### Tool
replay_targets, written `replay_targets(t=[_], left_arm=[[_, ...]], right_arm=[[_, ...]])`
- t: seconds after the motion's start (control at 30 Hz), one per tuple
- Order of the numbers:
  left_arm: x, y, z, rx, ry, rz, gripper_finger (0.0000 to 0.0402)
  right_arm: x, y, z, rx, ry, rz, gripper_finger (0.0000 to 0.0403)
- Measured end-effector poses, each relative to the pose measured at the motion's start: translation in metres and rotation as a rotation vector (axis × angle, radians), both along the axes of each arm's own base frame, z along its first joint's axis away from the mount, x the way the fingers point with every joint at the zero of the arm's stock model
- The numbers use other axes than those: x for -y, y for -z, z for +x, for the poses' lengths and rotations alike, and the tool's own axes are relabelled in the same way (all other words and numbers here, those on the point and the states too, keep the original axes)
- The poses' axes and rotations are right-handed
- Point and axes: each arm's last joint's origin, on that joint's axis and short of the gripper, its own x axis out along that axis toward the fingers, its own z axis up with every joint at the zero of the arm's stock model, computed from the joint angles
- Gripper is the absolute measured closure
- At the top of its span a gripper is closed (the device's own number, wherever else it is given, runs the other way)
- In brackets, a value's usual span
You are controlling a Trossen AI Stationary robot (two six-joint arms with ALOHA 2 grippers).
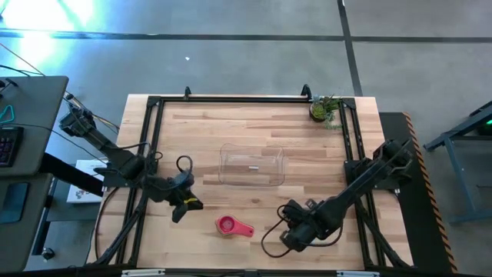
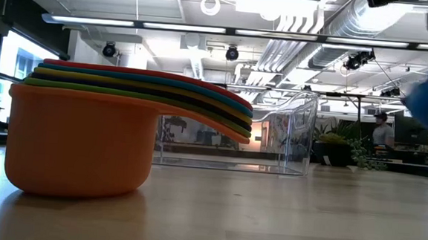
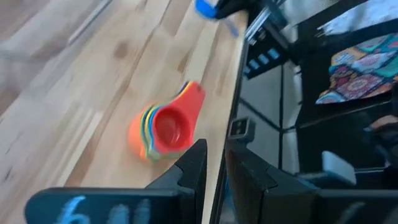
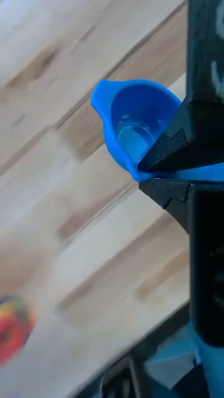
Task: Nest measuring cups in basket
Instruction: Stack the blue measuring cup on top of the red measuring cup
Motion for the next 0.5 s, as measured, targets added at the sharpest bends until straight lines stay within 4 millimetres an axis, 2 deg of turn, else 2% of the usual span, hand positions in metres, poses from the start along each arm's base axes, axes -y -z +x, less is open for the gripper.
replay_targets(t=[0.27, 0.5], left_arm=[[0.016, 0.012, -0.013, -0.105, -0.022, -0.004, 0.0351], [0.037, 0.039, -0.005, -0.185, -0.079, 0.056, 0.0351]], right_arm=[[-0.002, -0.035, 0.021, 0.181, -0.063, -0.057, 0.0398], [0.007, -0.054, 0.037, 0.258, -0.111, -0.102, 0.0398]])
